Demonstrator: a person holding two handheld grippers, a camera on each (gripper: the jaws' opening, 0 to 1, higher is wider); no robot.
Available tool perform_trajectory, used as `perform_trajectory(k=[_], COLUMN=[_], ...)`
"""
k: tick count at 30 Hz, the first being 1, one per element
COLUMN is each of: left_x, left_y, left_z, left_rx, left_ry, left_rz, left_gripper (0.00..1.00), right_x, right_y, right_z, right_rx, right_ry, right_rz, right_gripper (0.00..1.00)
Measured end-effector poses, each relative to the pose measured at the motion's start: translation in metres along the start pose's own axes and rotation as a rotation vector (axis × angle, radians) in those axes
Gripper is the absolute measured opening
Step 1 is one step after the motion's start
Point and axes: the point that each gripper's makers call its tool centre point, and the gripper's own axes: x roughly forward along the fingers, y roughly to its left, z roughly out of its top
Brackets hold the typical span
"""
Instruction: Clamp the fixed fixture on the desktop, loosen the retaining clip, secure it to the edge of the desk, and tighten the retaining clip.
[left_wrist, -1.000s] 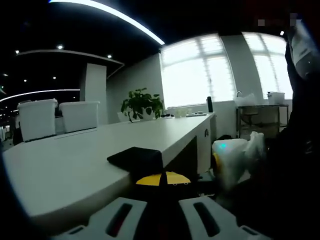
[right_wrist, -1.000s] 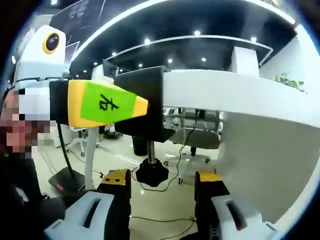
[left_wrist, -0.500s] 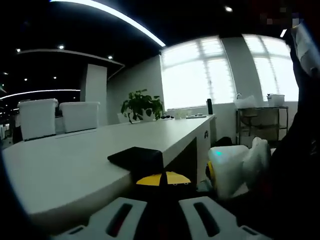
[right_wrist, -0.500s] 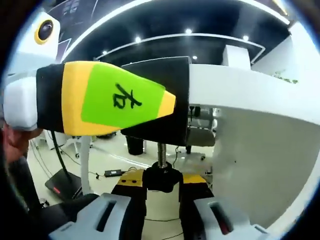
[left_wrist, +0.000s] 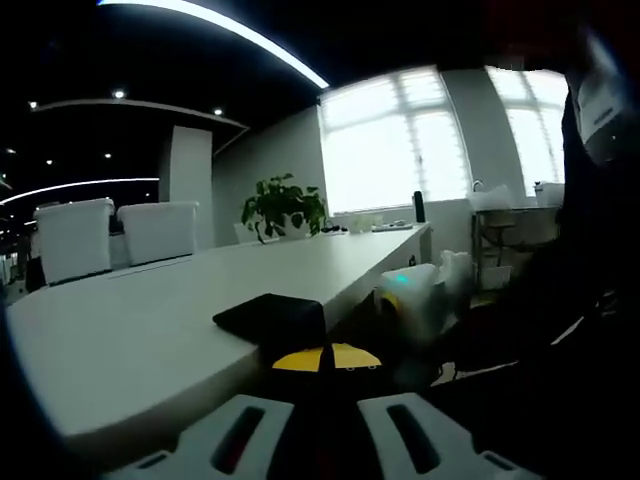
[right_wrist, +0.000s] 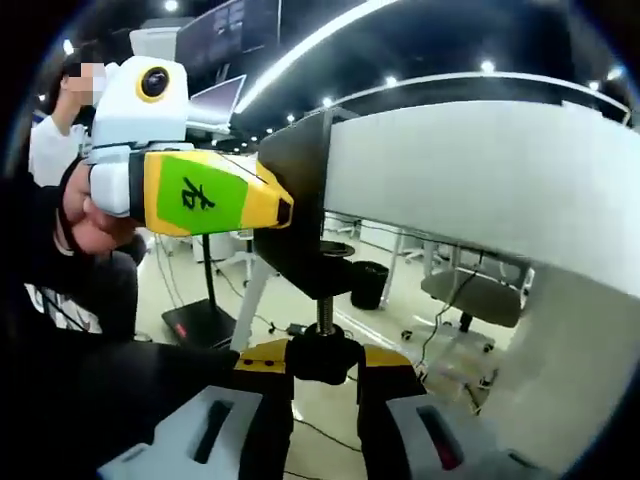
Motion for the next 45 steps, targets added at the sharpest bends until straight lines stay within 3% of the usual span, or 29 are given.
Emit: perform_trajectory(k=[2,6,9,13,14,16,18,19,22,24,26,27,29,31,38,41,45], left_x=[0.0,-0.001,-0.001,-0.001,-0.001,-0.004,-0.005,-0.006,-0.007,-0.007,-0.006,-0.006,-0.006,-0.005,-0.005,-0.004,-0.003], left_y=[0.0,0.0,0.0,0.0,0.0,0.002,0.002,0.003,0.003,0.004,0.004,0.004,0.005,0.004,0.003,0.003,0.003], left_z=[0.0,-0.001,-0.001,-0.001,0.0,0.001,0.002,0.003,0.003,0.003,0.003,0.003,0.002,0.002,0.004,0.006,0.006], left_rx=[0.002,-0.001,-0.005,-0.004,-0.004,-0.013,-0.02,-0.023,-0.025,-0.02,-0.018,-0.021,-0.024,-0.014,-0.011,-0.015,-0.016], left_ry=[0.006,0.011,0.014,0.022,0.021,0.007,-0.005,-0.016,-0.029,-0.036,-0.039,-0.041,-0.044,-0.045,-0.052,-0.048,-0.048], left_rz=[-0.003,-0.001,0.003,0.01,0.012,0.017,0.019,0.023,0.025,0.023,0.021,0.02,0.019,0.014,0.006,0.012,0.01], left_gripper=[0.02,0.02,0.02,0.02,0.02,0.02,0.02,0.02,0.02,0.02,0.02,0.02,0.02,0.02,0.02,0.02,0.02], right_x=[0.001,0.006,0.007,0.0,-0.003,-0.007,-0.01,-0.014,-0.011,-0.012,-0.009,-0.007,-0.009,-0.008,-0.009,-0.009,-0.008], right_y=[0.003,0.003,-0.002,-0.006,-0.01,-0.01,-0.007,-0.009,-0.001,-0.006,-0.008,-0.011,-0.015,-0.014,-0.014,-0.011,-0.011], right_z=[0.0,-0.001,-0.001,0.002,-0.003,-0.009,-0.013,-0.016,-0.012,-0.003,-0.005,-0.008,-0.004,0.0,-0.002,0.0,-0.002], right_rx=[0.028,-0.006,-0.006,0.002,0.008,0.084,0.133,0.14,0.145,0.126,0.181,0.203,0.197,0.156,0.173,0.109,0.101], right_ry=[-0.012,-0.031,-0.021,-0.013,0.018,0.034,0.033,0.044,0.032,0.005,0.012,0.02,0.007,0.006,0.022,0.032,0.032], right_rz=[0.046,0.103,0.072,-0.065,-0.14,-0.227,-0.293,-0.379,-0.421,-0.503,-0.547,-0.573,-0.614,-0.612,-0.575,-0.496,-0.361], right_gripper=[0.22,0.22,0.23,0.27,0.3,0.36,0.36,0.36,0.4,0.45,0.41,0.34,0.26,0.25,0.24,0.23,0.23])
